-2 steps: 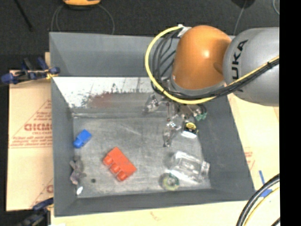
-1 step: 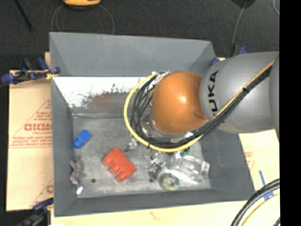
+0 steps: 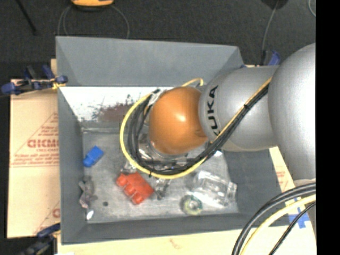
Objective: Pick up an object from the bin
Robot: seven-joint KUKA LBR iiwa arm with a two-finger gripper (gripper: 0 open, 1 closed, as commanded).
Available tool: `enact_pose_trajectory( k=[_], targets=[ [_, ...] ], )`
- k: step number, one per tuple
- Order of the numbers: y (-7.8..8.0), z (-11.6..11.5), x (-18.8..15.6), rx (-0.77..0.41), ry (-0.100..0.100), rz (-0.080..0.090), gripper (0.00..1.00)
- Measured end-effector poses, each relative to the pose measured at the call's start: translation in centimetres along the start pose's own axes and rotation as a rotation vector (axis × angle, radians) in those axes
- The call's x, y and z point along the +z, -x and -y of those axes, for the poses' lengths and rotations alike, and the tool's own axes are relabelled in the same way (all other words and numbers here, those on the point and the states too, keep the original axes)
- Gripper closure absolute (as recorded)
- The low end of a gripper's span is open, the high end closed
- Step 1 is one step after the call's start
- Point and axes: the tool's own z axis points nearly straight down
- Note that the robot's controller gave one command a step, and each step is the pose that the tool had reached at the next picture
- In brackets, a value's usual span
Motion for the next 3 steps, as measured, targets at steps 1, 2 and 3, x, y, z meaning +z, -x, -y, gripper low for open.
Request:
enact_pose_trajectory(
  k=[1, 2, 3],
  targets=[
    [3.7, -2.1, 2.5, -0.519, 0.009, -0.002, 0.00],
    [3.9, -2.1, 2.3, -0.514, 0.010, 0.002, 1.00],
    [-0.1, -2.0, -14.6, -0.566, 0.010, -0.006, 1.00]
  ],
)
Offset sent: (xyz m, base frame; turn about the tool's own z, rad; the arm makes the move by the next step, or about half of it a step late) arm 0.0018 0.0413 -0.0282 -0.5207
